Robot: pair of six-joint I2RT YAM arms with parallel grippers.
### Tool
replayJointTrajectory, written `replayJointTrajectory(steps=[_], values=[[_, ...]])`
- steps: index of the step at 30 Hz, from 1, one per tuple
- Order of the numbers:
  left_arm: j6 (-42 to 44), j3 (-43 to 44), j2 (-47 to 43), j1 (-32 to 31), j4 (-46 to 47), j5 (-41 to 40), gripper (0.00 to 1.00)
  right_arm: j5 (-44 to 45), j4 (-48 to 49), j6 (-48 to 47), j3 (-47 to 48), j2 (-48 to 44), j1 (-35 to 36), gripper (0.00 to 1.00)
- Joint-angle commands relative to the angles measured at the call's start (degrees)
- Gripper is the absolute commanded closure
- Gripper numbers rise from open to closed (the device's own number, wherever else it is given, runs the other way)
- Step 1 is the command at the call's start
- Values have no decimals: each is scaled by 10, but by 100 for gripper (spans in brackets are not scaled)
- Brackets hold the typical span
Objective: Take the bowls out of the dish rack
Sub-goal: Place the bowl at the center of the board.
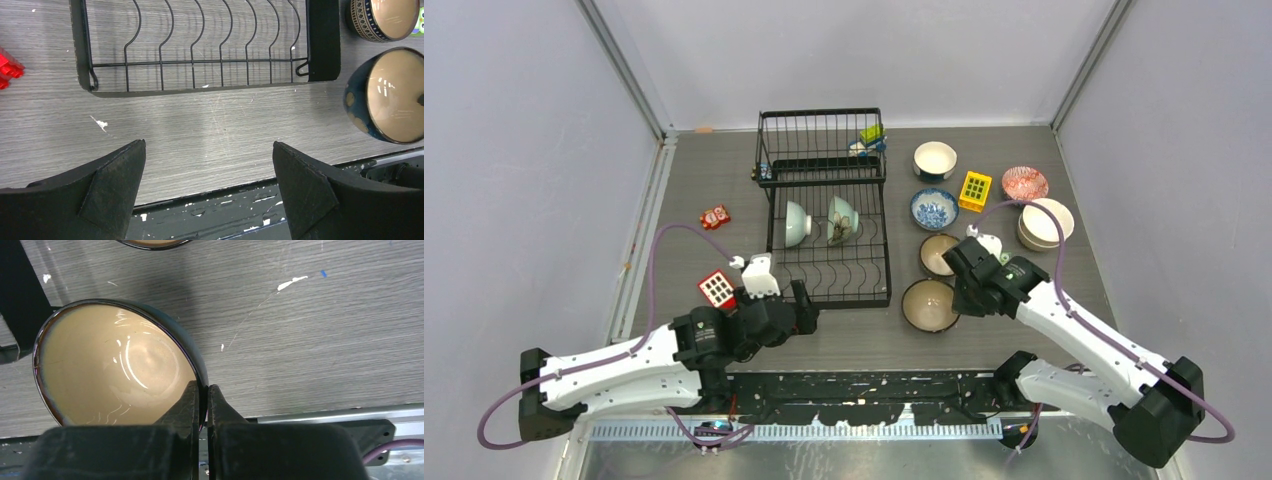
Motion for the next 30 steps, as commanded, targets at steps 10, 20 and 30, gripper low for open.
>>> replayJointTrajectory(steps=[10, 20, 30], values=[[-9, -5, -8, 1, 22, -4, 1, 18, 116, 65, -40, 38, -2, 99], [-13, -14, -19, 1, 19, -4, 1, 33, 107, 63, -51, 41, -9, 92], [-11, -14, -23, 1, 10, -7, 1, 33, 88, 62, -39, 27, -11, 75]])
